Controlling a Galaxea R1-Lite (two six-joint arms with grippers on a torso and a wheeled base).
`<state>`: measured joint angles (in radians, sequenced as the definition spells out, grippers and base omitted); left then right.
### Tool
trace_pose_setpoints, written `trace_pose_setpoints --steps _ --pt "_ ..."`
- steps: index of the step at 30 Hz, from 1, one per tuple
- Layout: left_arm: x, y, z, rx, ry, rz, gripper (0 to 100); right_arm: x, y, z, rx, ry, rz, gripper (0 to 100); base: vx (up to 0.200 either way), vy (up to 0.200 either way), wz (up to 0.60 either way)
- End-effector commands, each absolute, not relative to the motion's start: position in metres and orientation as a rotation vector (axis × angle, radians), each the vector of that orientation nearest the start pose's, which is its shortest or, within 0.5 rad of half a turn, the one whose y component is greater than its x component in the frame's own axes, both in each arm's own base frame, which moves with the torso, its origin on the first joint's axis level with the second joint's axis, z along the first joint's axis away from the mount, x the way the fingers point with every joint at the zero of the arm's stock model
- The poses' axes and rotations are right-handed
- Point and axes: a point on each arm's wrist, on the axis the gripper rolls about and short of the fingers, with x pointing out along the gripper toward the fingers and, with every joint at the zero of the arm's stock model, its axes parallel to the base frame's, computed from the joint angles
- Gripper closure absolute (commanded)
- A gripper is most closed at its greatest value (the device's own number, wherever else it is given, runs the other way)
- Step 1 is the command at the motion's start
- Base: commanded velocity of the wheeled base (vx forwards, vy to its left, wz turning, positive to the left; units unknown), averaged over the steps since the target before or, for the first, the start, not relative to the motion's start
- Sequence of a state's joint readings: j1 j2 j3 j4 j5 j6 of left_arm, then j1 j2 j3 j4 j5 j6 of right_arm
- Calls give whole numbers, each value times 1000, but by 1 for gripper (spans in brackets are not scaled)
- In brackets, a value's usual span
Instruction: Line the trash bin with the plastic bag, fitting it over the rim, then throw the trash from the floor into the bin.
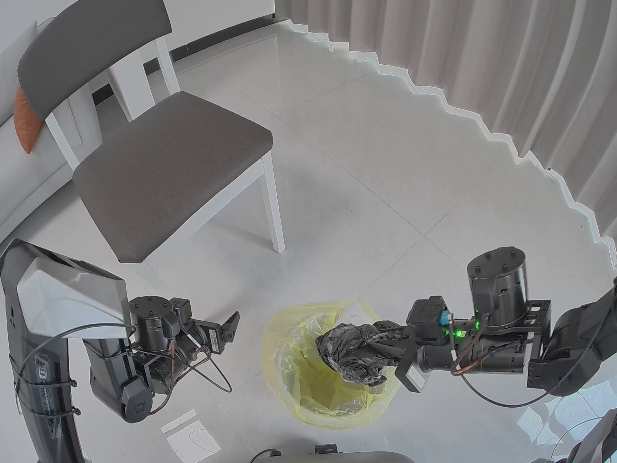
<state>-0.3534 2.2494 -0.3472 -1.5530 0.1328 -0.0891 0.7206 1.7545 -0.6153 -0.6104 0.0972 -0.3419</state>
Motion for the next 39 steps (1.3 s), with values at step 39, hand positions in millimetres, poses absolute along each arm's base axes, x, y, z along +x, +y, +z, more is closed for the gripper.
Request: trace_pose_setpoints --steps 39 --pt "266 -98 30 -14 306 -215 0 268 239 -35 -505 577 882 100 0 0 0"
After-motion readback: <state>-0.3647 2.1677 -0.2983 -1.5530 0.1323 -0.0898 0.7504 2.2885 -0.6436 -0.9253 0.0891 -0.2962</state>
